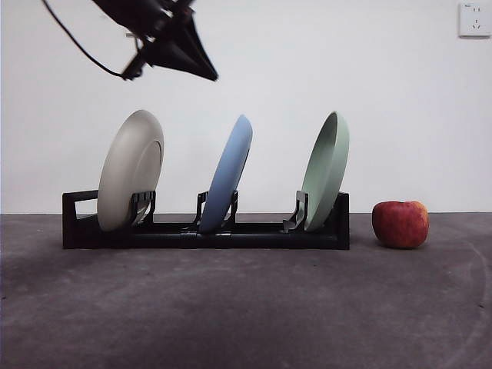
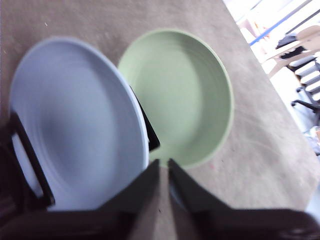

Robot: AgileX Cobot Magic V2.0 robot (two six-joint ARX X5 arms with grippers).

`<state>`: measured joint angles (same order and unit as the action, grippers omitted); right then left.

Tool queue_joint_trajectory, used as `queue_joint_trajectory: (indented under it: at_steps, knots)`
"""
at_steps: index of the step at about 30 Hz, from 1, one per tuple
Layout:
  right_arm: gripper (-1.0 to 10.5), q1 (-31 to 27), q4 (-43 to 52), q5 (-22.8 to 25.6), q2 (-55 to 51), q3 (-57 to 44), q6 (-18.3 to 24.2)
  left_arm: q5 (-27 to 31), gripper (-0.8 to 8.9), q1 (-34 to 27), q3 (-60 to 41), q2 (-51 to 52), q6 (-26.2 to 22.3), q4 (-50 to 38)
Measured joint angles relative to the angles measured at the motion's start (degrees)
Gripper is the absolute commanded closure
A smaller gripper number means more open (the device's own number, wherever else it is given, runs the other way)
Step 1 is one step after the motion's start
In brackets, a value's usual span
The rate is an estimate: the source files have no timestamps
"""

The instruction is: Take the blue plate from the plate rack,put the plate on the table,take the apple from the table,put the apple in the plate

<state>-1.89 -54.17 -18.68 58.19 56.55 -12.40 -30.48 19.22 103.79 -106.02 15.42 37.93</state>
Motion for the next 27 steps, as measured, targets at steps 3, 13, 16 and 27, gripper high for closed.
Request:
queue_joint_trajectory:
  at_steps: [3,13,16,27]
  knots:
    - [9.5,0.0,-0.7,0.0,0.0,0.0,0.0,0.4,5.93,1.0,7.1,-5.1,-0.3,1.9]
    - [9.5,0.0,-3.0,0.2,0.0,0.0,0.0,3.9,5.56,2.5,8.8,-9.6,-0.4,-0.3]
    - [9.5,0.0,-3.0,0.2,0.0,0.0,0.0,4.5,5.56,2.9,8.8,-10.2,-0.4,-0.5]
    - [9.5,0.0,-3.3,0.2,0.0,0.0,0.0,6.0,7.32,4.2,8.8,-12.2,-0.2,-1.6]
